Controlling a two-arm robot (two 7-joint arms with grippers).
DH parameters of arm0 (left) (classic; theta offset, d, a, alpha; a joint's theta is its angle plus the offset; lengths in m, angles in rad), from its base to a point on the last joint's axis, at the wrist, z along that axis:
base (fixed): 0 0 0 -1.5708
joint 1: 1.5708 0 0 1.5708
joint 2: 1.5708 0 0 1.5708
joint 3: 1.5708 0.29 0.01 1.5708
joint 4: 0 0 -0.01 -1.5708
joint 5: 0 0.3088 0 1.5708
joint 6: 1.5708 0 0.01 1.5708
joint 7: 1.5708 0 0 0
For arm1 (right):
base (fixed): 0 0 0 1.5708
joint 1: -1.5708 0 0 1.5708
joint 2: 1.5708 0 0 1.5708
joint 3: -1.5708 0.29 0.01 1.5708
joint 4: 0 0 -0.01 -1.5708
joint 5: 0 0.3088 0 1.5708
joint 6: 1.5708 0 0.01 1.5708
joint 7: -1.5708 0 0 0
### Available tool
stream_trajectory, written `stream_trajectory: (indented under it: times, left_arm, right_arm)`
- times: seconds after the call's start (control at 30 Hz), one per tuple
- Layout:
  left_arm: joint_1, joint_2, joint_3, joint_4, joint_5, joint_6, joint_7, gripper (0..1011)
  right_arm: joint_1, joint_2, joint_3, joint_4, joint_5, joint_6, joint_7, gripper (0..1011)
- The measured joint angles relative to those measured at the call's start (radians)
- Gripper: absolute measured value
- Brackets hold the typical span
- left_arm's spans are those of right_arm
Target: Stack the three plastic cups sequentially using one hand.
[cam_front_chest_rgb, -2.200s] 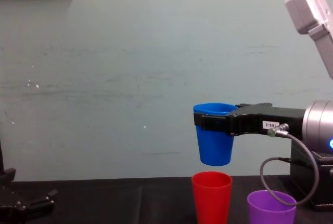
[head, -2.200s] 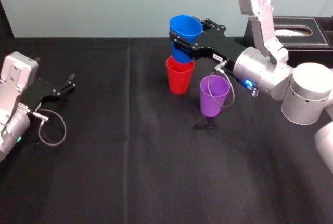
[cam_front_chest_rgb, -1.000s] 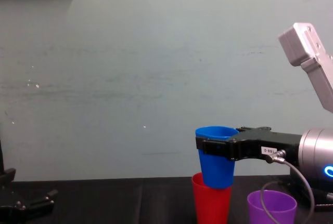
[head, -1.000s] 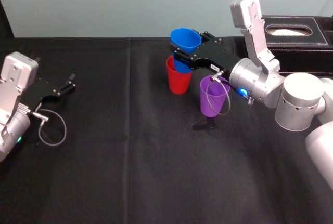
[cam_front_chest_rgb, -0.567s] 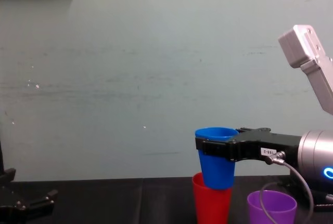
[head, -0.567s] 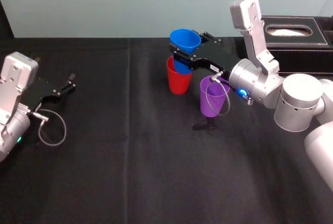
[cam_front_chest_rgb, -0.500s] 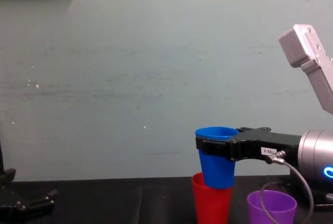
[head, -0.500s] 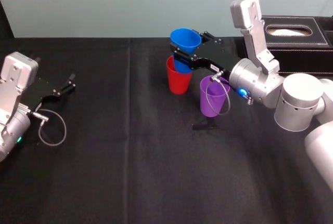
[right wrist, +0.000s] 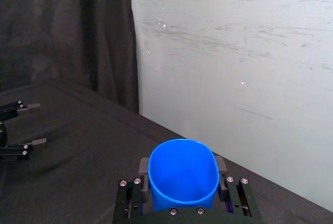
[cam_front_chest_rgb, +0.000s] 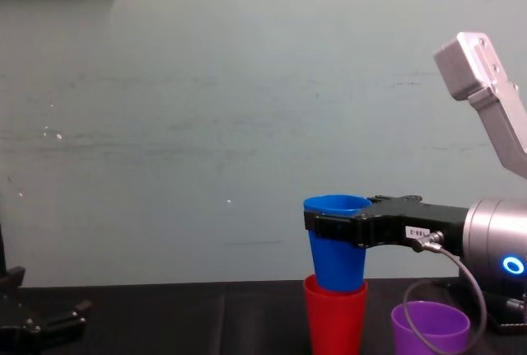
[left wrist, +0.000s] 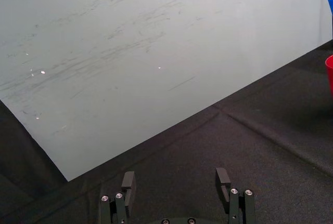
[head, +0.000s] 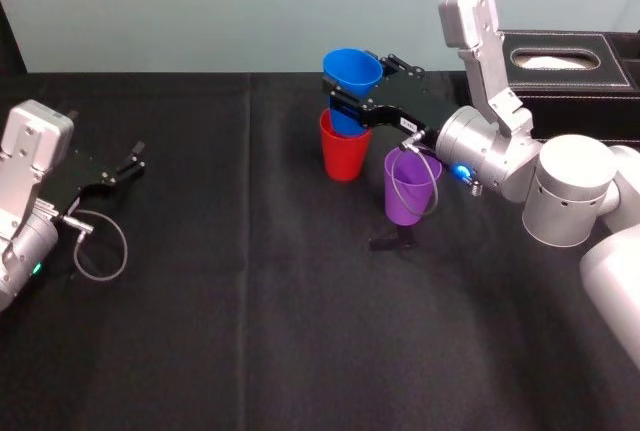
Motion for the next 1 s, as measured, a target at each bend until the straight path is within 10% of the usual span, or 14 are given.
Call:
stream_trajectory:
  times: [1.0]
  left_arm:
    - [0.000, 0.000, 0.000, 0.000, 0.000, 0.000, 0.000, 1005]
  right_arm:
    - [0.021, -0.026, -0.007, 0.063, -0.015, -0.019, -0.001, 719]
